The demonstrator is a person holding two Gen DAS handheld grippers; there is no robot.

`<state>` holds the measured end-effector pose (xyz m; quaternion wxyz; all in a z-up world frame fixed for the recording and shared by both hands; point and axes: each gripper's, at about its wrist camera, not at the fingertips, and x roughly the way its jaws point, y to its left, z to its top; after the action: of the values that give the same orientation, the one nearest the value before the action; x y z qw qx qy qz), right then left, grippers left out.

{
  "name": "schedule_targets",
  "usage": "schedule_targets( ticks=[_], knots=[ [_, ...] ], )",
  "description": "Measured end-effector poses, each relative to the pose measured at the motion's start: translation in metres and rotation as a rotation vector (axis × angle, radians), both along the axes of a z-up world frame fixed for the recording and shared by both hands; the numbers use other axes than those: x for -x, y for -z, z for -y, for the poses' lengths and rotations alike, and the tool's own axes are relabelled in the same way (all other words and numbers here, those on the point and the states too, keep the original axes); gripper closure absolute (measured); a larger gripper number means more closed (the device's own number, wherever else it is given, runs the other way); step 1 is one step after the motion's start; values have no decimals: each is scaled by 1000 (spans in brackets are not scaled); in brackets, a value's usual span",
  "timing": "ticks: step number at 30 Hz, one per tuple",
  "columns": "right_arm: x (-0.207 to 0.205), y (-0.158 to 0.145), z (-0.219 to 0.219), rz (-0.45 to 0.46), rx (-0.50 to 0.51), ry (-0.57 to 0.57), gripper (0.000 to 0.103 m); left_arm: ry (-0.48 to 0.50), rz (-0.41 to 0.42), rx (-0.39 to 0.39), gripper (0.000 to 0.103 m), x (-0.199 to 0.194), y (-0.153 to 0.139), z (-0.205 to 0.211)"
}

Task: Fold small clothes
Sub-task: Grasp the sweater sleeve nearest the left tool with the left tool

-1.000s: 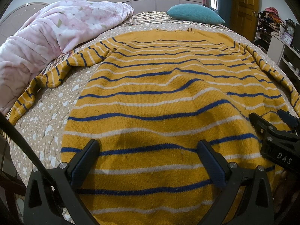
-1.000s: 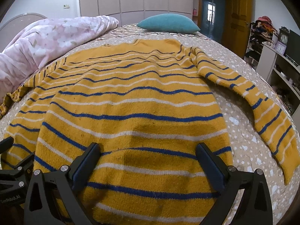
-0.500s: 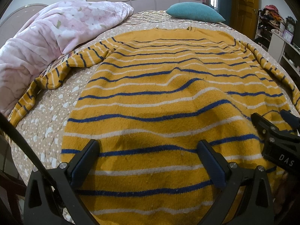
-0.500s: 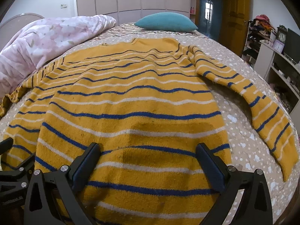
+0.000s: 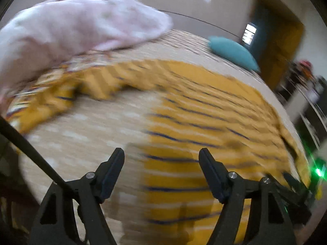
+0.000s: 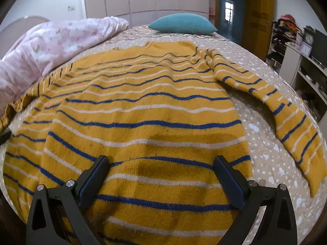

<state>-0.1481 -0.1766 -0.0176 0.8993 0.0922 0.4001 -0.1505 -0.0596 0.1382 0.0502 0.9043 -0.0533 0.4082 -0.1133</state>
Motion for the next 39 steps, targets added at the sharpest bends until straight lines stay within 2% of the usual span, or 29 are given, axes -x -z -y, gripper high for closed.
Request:
schedule_targets(
  ticks=[3,5,8,9,11,16,18,20,21,22,23,28,31,33,37,39],
  knots=[
    [0,0,0,0,10,2,0,-147,-35,-2,29,-23,4,-59],
    [0,0,0,1,16,7,0,-202,-102,106,29,-42,14,-99],
    [-2,0,-1,-3,20,12,0,-228,-197,284,29,-66,33,-134],
    [-2,0,-1,-4,20,12,0,-229,-206,355,29,-73,39,-143],
    [-2,-1,-1,-4,21,12,0,-232,-195,401,29,-78,39,-149],
    [-3,0,-2,-6,22,11,0,-285,-189,420,31,-104,42,-152],
    [-3,-1,-1,-6,23,10,0,-351,-182,391,46,-114,41,-158],
    [-3,-1,-1,-7,22,9,0,-404,-169,346,70,-122,39,-170],
    [-3,0,-2,-7,22,8,0,-426,-164,331,76,-122,38,-177],
    [-3,0,-2,-6,23,7,0,-451,-160,313,93,-125,38,-184],
    [-3,0,-2,-6,25,7,0,-476,-156,294,98,-128,36,-192],
    [-4,0,-2,-9,28,3,0,-556,-75,214,98,-140,9,-226],
    [-5,-1,-1,-23,21,-5,0,-522,-17,172,98,-148,-19,-221],
    [-6,-5,1,-40,3,-24,1,-455,31,117,98,-145,-42,-199],
    [8,-25,5,13,-78,-95,7,-221,77,104,98,-143,-76,-124],
    [21,-39,5,71,-64,-104,7,-109,90,99,98,-140,-85,-79]
  ],
)
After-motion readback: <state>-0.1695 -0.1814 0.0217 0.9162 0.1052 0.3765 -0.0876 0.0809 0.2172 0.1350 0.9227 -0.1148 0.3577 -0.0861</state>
